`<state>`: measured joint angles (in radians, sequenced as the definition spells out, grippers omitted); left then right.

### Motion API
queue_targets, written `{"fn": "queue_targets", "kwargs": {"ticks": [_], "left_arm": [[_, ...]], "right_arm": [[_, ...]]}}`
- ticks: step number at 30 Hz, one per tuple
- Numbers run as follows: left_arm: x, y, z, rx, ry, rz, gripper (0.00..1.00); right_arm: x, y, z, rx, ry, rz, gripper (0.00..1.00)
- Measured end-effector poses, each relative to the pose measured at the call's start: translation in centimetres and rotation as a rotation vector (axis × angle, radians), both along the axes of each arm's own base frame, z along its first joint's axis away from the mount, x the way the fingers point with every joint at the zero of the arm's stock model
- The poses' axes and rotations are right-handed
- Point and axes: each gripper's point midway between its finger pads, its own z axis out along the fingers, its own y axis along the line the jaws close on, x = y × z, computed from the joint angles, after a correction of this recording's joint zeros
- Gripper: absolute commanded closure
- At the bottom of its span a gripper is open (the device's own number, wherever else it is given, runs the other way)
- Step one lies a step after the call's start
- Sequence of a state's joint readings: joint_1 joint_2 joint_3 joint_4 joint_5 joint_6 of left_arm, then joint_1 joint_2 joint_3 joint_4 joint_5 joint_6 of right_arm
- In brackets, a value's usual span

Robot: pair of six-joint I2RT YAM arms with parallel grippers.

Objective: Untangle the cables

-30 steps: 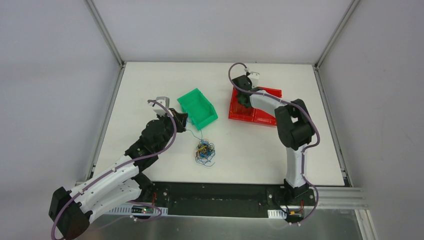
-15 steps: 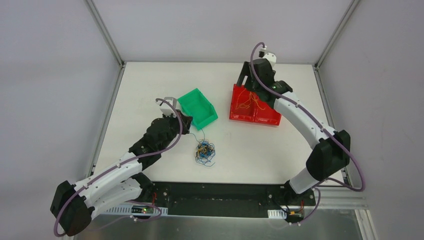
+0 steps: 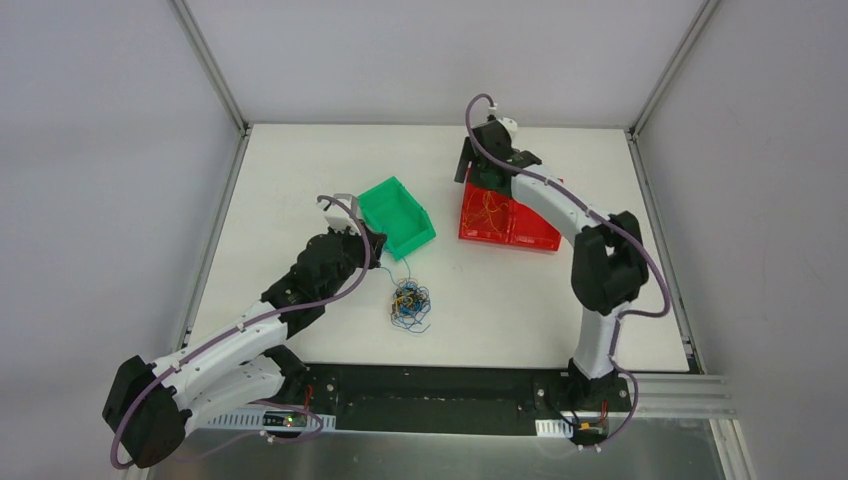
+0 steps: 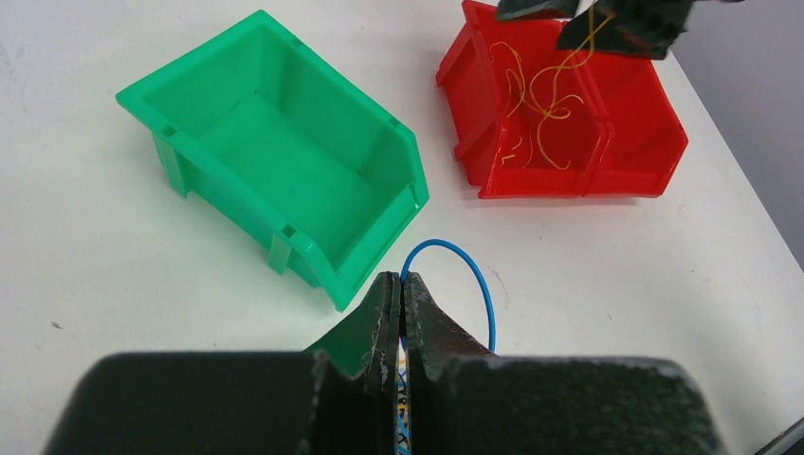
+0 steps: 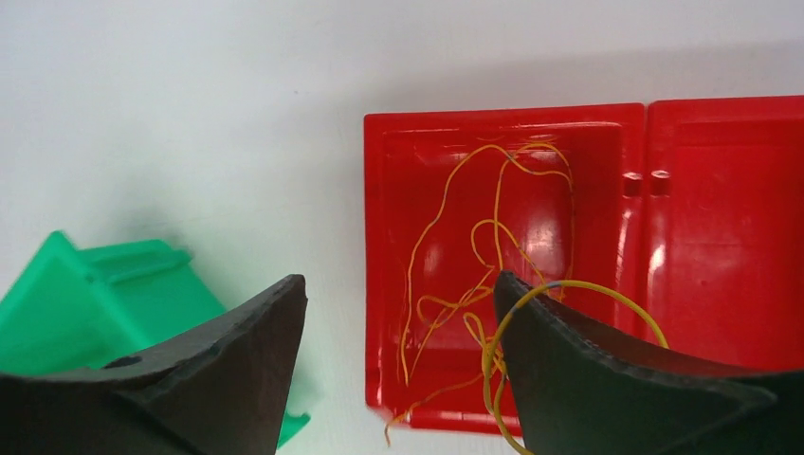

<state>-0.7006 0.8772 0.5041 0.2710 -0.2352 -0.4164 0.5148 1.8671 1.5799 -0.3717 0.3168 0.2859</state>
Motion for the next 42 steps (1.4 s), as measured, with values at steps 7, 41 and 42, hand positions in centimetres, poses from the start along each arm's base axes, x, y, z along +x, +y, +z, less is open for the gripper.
{"fn": "queue_targets", "kwargs": {"ticks": [7,41,42], "left_arm": [[0.0,0.0,0.1,0.005,-0.006,-0.004,1.0],[-0.4,0.0,1.2,-0.016,-0.032,-0.022,1.0],[-0.4,0.0,1.2,-0.016,-0.032,-0.022,1.0]], "right_arm": [[1.7,0.4,-8.5,-0.053,0.208,-0.069,0.01],[-9.1,5.8,-6.7,0.404,0.915,0.005,0.01],[-9.4,5.8,-6.5,0.411,0.921,0.01,0.01]]}}
